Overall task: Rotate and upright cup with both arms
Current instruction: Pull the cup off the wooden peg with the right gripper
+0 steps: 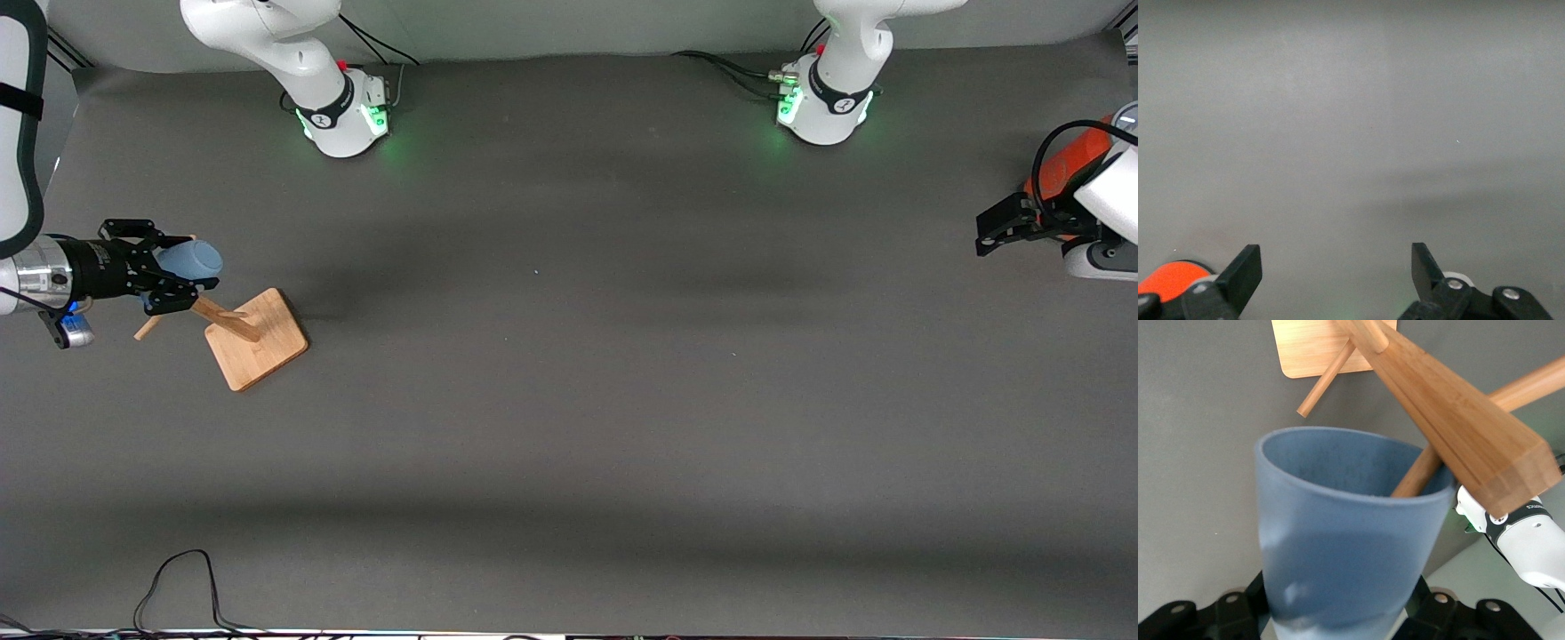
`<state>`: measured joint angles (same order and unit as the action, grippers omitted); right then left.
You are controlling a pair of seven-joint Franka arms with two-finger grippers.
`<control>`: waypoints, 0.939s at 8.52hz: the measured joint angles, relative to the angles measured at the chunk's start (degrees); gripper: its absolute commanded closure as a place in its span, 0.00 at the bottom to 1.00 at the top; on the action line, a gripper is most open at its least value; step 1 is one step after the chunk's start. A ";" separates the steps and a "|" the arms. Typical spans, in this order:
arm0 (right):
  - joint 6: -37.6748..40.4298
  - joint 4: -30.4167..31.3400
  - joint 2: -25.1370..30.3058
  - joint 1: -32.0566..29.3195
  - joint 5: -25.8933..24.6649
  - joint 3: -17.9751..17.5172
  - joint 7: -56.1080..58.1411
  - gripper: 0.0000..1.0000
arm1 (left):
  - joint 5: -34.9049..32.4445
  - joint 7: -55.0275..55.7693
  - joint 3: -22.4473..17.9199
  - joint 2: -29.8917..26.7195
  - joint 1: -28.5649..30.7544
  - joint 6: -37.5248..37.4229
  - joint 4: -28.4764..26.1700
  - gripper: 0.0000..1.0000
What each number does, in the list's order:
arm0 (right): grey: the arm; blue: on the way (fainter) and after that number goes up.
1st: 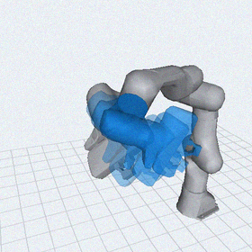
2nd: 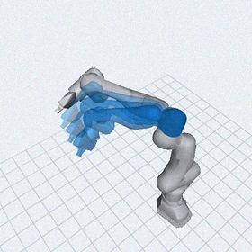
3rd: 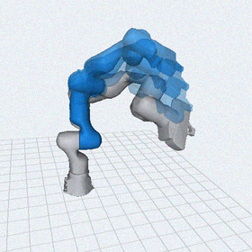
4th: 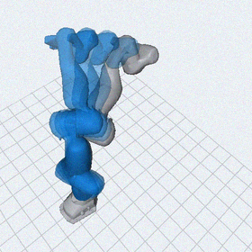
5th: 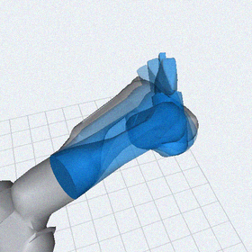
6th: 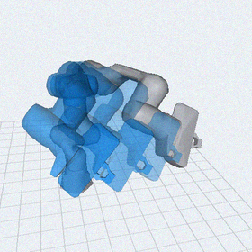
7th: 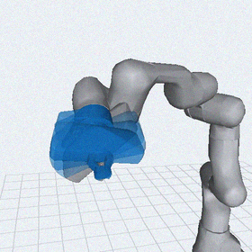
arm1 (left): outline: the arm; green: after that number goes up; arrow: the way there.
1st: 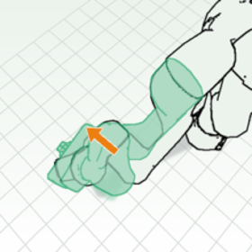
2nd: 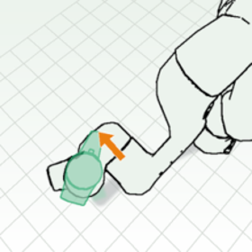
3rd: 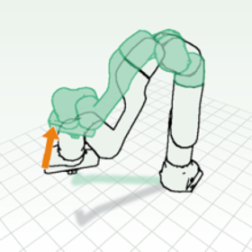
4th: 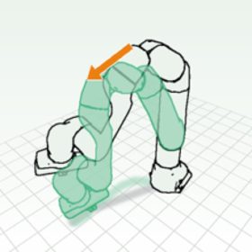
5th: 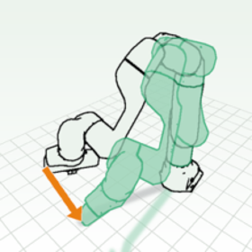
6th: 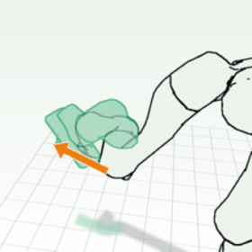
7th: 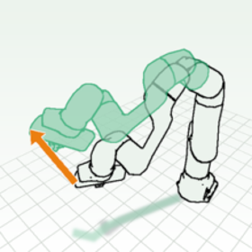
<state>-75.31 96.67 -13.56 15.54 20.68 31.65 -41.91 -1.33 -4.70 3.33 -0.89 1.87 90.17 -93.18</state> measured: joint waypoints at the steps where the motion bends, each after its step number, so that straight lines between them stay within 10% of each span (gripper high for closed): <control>1: 0.10 0.07 0.08 -0.01 0.73 0.25 0.07 0.38 | 0.00 0.00 0.00 0.00 0.00 0.00 0.00 0.00; 8: 3.30 2.99 2.77 -0.07 6.40 2.22 0.74 0.38 | 0.00 0.00 -0.02 0.00 0.00 0.00 0.00 0.00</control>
<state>-72.02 99.66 -10.79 15.47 27.08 33.87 -41.18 -1.34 -4.70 3.31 -0.89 1.87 90.17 -93.18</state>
